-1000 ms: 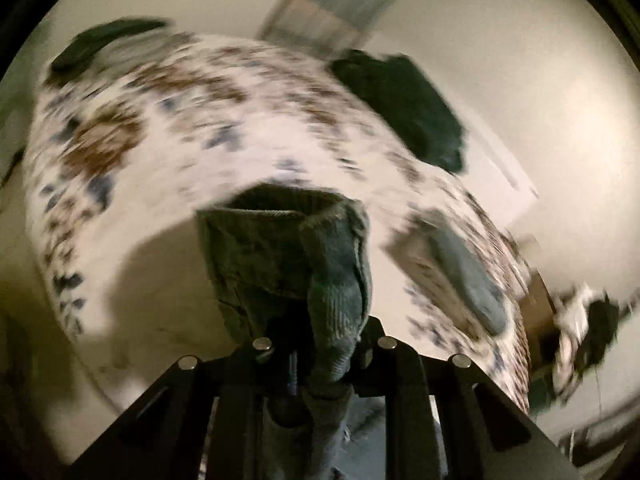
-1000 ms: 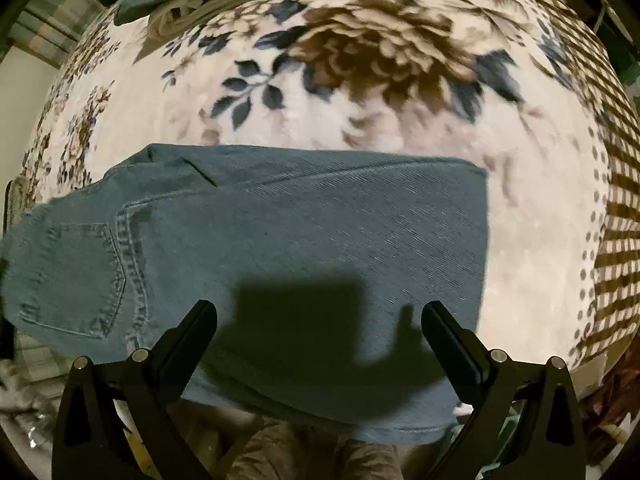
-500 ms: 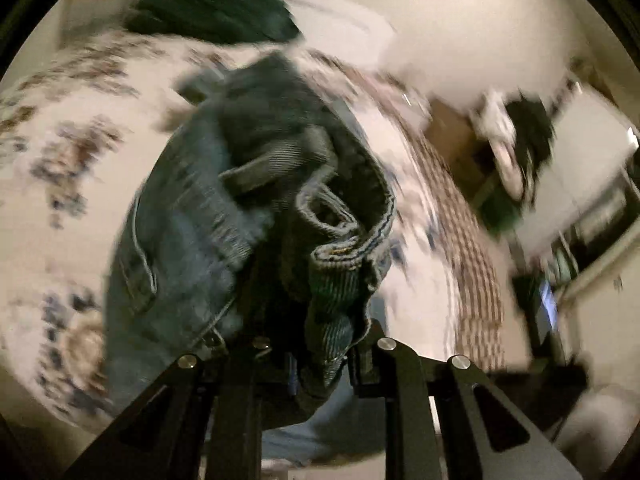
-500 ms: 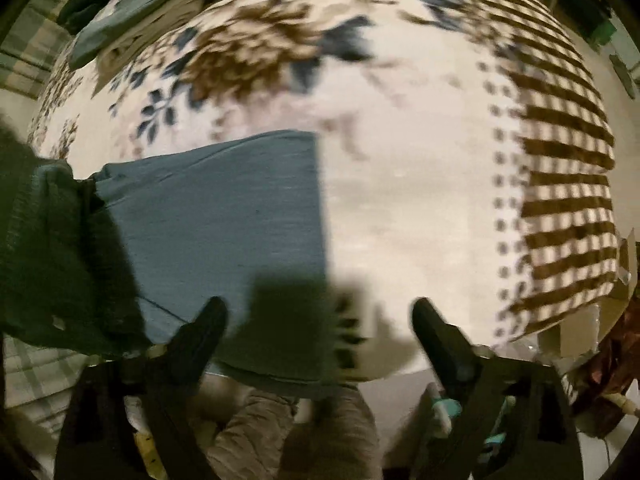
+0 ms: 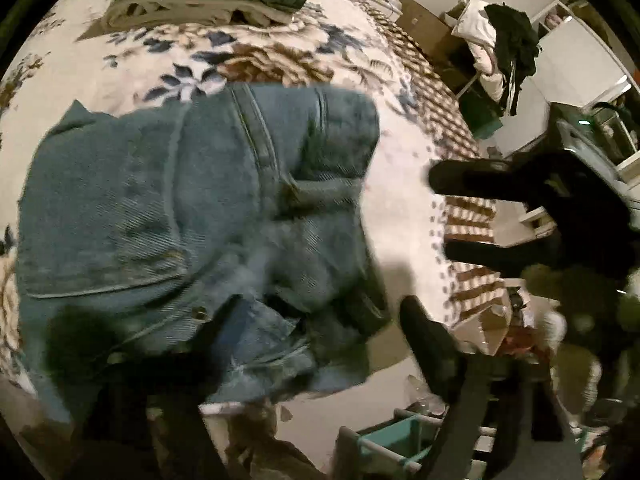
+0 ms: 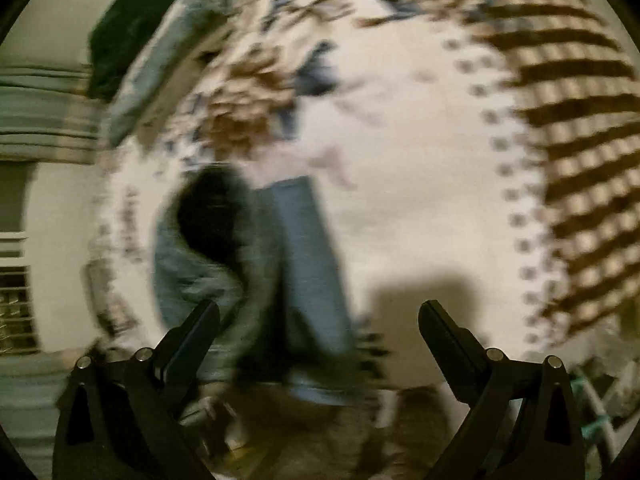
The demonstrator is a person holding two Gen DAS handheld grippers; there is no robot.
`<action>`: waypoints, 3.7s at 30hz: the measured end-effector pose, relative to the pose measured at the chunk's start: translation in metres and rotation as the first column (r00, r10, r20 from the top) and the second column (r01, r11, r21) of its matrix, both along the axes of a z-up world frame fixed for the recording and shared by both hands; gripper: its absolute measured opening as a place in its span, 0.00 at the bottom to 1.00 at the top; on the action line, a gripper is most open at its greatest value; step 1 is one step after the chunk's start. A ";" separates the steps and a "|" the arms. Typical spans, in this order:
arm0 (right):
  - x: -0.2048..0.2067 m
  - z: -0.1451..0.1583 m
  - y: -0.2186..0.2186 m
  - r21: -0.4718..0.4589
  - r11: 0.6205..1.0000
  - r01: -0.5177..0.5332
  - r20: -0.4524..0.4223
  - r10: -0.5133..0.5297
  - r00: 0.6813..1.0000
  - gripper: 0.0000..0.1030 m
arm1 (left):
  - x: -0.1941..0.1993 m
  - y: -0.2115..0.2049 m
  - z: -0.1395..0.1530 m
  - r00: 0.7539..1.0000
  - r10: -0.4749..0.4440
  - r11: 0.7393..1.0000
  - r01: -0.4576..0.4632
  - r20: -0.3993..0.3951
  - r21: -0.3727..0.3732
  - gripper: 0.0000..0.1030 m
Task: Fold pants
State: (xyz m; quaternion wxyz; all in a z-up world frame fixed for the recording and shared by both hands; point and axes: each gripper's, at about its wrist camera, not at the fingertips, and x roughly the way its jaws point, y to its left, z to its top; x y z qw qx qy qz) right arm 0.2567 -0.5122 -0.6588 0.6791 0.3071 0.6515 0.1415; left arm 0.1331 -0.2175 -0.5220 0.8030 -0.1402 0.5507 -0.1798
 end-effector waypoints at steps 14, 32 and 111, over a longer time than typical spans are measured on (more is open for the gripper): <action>0.011 -0.037 0.094 -0.158 0.969 -0.192 -0.018 0.191 0.981 0.34 | 0.005 0.137 0.017 0.927 0.372 0.916 -0.360 -0.043 0.175 0.77; -0.048 0.015 -0.023 -0.295 0.949 0.114 0.010 -0.117 0.993 0.08 | 0.076 0.181 0.011 0.879 0.471 0.882 -0.468 -0.070 0.057 0.77; -0.127 -0.098 -0.056 0.186 0.954 0.237 -0.182 -0.204 0.962 0.88 | 0.055 0.135 -0.084 0.887 0.310 0.928 -0.361 -0.342 -0.094 1.00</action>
